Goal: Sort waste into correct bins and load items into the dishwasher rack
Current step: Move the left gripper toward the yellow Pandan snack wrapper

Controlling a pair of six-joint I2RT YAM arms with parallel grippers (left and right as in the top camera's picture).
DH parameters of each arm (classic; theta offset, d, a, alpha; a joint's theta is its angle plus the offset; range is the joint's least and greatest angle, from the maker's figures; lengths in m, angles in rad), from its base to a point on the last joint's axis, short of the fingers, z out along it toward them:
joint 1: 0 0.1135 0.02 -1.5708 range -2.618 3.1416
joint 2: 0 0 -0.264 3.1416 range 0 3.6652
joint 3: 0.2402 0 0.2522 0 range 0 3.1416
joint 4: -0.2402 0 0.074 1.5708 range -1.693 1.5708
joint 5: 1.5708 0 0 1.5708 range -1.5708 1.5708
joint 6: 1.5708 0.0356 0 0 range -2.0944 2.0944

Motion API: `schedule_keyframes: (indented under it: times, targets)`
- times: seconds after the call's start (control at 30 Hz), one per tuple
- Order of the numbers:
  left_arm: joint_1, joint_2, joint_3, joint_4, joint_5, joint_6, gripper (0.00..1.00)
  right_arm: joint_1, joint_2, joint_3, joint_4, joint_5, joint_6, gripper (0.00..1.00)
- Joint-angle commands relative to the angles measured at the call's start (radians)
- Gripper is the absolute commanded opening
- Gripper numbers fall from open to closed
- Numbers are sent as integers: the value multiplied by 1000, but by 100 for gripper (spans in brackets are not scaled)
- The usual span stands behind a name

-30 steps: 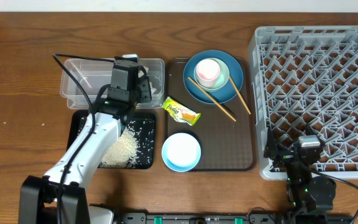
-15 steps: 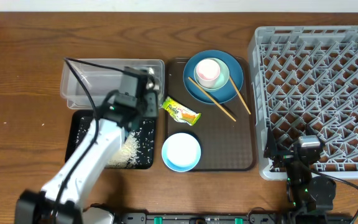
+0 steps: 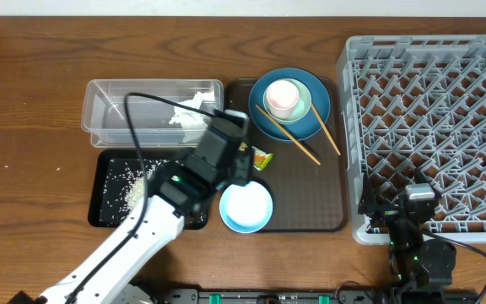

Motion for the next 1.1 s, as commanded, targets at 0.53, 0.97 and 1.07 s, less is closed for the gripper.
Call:
schedule_keyframes:
  times: [0.53,0.97,1.07]
  targets:
    - [-78,273,8,156,-2,-16,60,9,-2,-2,-4,6,-4,99]
    - [-88,399,8,234,-3,46,58,9,-2,-2,-4,6,-4,99]
    - [-88,436,8,260,-3,74,58,9,-2,-2,-4,6,-4,99]
